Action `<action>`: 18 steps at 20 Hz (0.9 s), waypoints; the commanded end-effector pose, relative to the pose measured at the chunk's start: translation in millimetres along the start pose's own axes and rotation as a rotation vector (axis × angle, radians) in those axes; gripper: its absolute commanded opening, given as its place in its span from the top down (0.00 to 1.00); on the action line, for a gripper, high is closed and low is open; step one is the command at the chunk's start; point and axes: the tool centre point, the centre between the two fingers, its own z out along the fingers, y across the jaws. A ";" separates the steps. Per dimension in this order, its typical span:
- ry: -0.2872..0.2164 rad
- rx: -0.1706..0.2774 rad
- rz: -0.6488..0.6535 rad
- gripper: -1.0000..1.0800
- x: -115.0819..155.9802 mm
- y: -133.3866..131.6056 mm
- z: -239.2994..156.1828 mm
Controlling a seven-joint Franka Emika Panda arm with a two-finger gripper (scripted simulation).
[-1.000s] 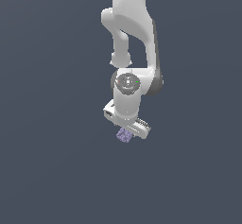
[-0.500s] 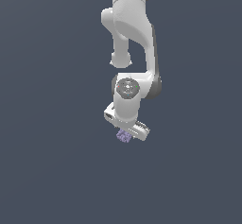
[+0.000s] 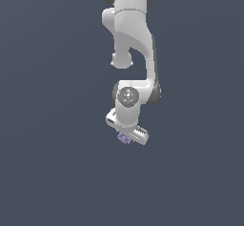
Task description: Pick up the object and move it to a goal position.
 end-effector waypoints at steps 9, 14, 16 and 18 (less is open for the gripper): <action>0.001 0.000 0.000 1.00 0.5 -0.1 0.4; 0.001 0.000 0.000 1.00 -1.3 0.5 -2.3; 0.001 0.000 0.000 1.00 -3.5 1.3 -5.7; 0.001 0.000 0.000 1.00 -6.7 2.5 -10.4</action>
